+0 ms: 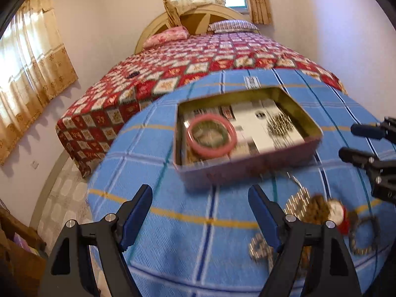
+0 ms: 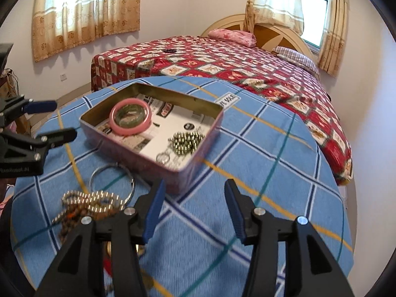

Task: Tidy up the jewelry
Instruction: 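Move both tools back toward the remaining jewelry on the cloth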

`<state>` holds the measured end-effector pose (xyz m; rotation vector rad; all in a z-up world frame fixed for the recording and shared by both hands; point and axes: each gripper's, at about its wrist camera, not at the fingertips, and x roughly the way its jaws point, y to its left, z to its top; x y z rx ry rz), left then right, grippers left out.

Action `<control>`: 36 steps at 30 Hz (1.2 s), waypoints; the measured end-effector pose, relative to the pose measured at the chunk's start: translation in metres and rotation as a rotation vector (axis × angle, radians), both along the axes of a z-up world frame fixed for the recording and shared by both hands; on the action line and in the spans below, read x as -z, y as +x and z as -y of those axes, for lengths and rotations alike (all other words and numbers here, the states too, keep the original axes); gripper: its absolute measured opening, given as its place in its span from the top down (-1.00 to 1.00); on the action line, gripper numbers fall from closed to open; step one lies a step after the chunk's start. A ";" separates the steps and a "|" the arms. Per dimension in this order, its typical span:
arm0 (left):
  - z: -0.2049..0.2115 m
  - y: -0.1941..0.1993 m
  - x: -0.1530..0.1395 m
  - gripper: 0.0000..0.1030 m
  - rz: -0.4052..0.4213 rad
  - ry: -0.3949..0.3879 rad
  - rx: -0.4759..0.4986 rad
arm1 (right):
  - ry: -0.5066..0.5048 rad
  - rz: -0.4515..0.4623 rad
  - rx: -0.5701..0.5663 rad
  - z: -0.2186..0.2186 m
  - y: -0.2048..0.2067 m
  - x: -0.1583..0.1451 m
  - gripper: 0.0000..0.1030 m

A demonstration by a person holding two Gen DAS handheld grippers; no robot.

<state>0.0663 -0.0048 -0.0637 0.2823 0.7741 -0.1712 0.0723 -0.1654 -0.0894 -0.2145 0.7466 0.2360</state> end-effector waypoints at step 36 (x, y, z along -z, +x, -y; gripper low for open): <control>-0.010 -0.019 0.041 -0.66 -0.080 0.101 -0.070 | -0.021 -0.106 0.029 0.019 -0.063 0.043 -0.19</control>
